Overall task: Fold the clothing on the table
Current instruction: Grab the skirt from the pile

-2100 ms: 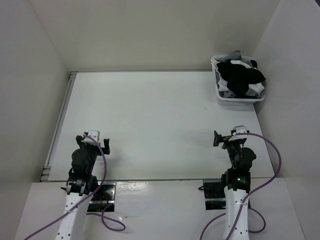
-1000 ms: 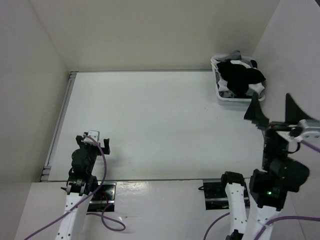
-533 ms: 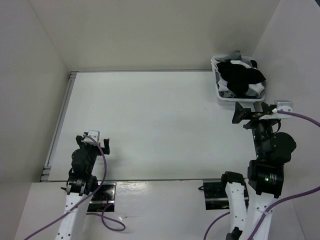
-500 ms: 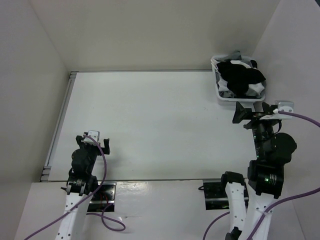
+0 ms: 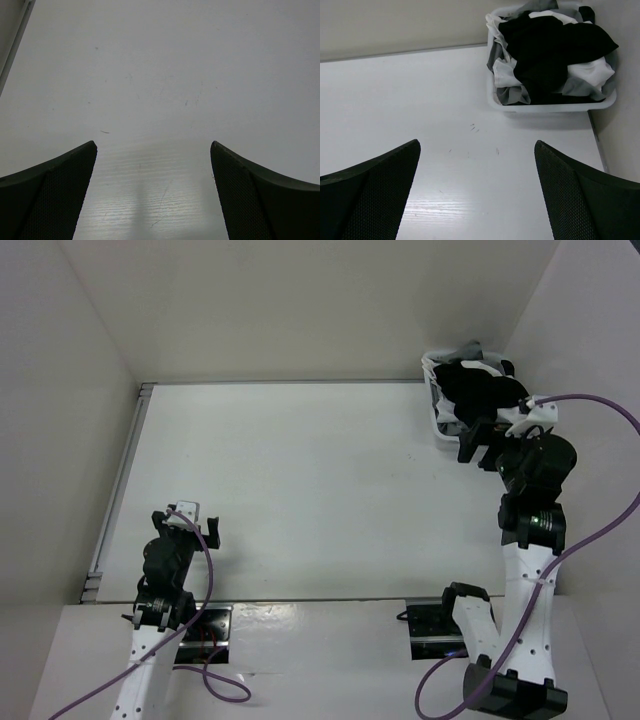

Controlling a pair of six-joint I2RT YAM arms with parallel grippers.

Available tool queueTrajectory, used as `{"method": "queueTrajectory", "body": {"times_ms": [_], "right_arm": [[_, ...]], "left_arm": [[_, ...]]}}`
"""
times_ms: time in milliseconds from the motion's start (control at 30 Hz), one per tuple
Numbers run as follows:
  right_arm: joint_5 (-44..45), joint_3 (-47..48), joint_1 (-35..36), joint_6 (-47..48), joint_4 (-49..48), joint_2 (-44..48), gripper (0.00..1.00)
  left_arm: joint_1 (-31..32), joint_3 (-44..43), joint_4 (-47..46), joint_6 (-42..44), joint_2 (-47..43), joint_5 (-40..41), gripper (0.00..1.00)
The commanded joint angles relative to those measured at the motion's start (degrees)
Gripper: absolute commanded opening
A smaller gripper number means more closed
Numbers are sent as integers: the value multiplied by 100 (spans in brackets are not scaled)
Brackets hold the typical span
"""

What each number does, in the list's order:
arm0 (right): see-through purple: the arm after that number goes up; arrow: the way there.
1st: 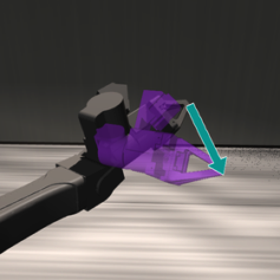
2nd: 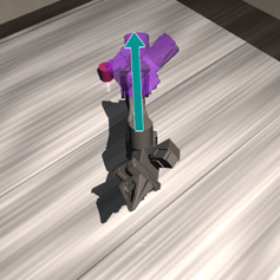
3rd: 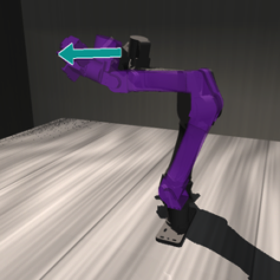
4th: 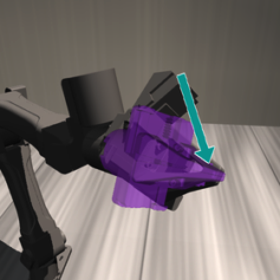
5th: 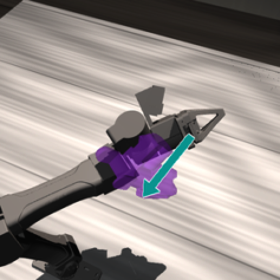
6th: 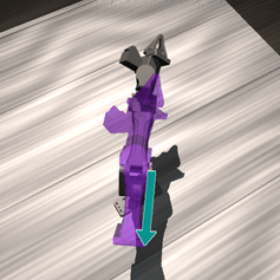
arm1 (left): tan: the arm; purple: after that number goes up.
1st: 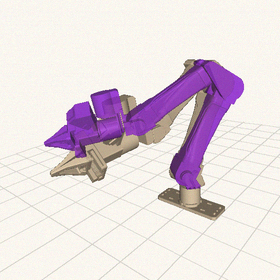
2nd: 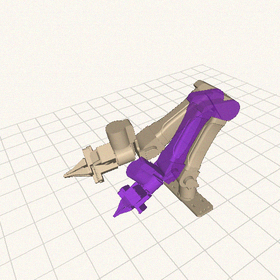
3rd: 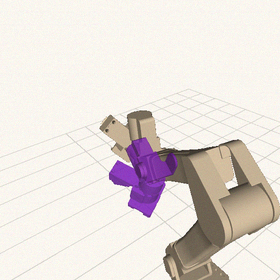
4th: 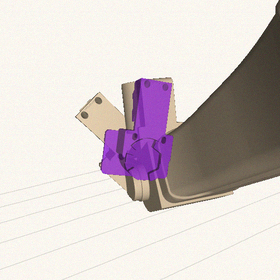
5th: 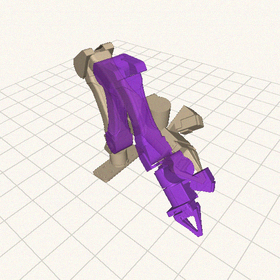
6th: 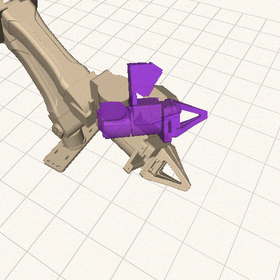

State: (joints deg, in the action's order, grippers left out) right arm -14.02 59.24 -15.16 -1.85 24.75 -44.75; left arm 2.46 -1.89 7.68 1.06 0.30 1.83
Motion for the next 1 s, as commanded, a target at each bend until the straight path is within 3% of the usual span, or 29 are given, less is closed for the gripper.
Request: {"method": "queueTrajectory", "body": {"times_ms": [0, 167, 233, 400, 433, 533, 667, 767, 867, 967], "right_arm": [[-118, 193, -40, 132, -6, 72, 98], [-171, 193, -40, 386, 178, -42, 98], [-232, 263, -40, 439, 249, -95, 98], [-294, 526, 12, 492, 354, -218, 98], [-294, 588, 13, 492, 355, -288, 98], [-294, 790, 127, 492, 355, -507, 98], [29, 1018, 399, 440, 355, -771, 98], [407, 1159, 680, 387, 285, -1008, 98], [531, 1229, 734, 387, 171, -1228, 98], [602, 1501, 734, 387, 266, -1483, 98]], "left_arm": [[9, 171, -206, -71, -759, 11, 100], [9, -249, -329, 518, -759, -701, 100], [9, -881, -687, -218, -707, -159, 100], [9, -2401, -1304, 140, -103, 150, 100], [9, -3135, -1304, 79, 161, 273, 100], [9, -4430, -594, -141, 1409, 704, 100], [-167, -5460, 73, -659, 2035, 1214, 100], [-167, -6506, 1259, 58, 3035, 1137, 100], [-167, -7069, 2445, 265, 4352, 986, 100], [-219, -6922, 2449, -427, 4864, 1108, 100]]}}
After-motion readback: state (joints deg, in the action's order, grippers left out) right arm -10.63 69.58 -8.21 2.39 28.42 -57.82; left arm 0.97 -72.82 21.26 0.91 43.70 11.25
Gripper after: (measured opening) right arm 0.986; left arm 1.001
